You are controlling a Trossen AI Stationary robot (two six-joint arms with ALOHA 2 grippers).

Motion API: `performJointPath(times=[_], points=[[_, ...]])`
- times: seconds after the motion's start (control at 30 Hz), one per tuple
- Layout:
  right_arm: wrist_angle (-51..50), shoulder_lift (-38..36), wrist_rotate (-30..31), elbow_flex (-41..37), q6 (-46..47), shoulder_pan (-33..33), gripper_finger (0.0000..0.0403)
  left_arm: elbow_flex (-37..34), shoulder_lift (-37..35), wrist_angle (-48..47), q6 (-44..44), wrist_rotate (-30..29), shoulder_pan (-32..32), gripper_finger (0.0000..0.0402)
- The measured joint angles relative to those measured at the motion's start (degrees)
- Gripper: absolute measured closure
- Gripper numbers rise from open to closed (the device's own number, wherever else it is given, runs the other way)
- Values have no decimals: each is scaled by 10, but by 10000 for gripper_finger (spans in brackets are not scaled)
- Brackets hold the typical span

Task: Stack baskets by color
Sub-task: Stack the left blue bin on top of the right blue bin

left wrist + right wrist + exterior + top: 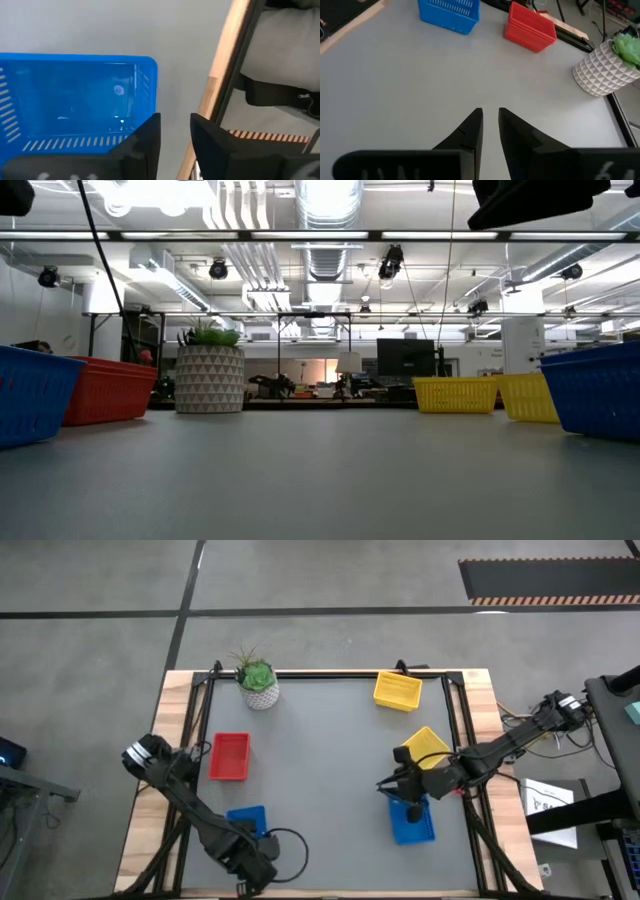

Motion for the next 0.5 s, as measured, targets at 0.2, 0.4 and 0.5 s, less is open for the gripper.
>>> performJointPath(times=[0.2, 0.4, 0.5], points=[[1, -26, -1, -25, 18, 0, 349, -1, 10, 1, 0, 3, 2, 275], [5, -42, -15, -36, 22, 0, 349, -13, 32, 11, 4, 3, 2, 249], [5, -46, -15, -37, 22, 0, 349, -29, 40, 31, 16, 3, 3, 249]])
